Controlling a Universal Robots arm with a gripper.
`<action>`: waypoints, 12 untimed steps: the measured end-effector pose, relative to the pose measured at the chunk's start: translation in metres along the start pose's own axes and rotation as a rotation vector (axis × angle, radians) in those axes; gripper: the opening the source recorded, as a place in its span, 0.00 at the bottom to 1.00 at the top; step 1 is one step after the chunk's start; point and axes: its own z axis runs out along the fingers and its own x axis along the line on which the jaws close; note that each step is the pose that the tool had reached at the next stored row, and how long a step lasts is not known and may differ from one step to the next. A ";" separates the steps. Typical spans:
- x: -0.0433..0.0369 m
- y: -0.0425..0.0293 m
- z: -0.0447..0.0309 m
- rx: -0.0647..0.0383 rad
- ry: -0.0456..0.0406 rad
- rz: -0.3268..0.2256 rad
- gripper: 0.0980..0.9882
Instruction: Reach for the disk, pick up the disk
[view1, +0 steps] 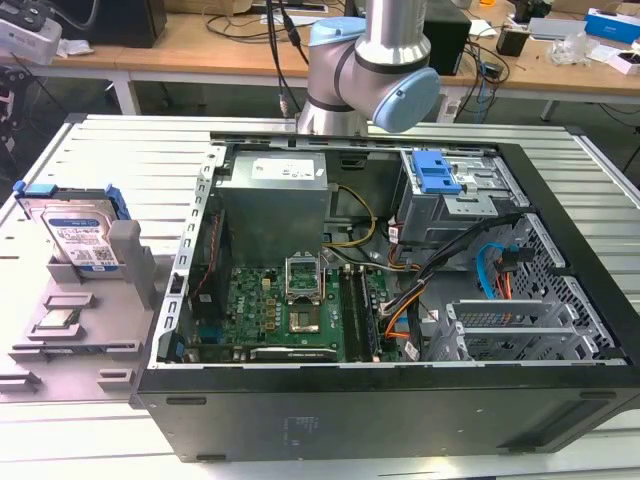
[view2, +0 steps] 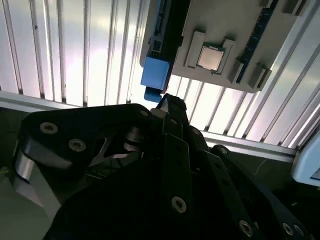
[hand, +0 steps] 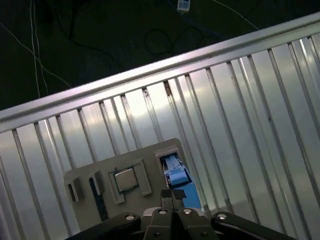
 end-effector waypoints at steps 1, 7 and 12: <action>0.0000 0.0000 0.0000 -0.001 0.0014 -0.048 0.01; 0.0000 0.0000 0.0000 -0.001 0.0041 -0.137 0.01; 0.0000 0.0000 0.0000 -0.002 0.0065 -0.208 0.01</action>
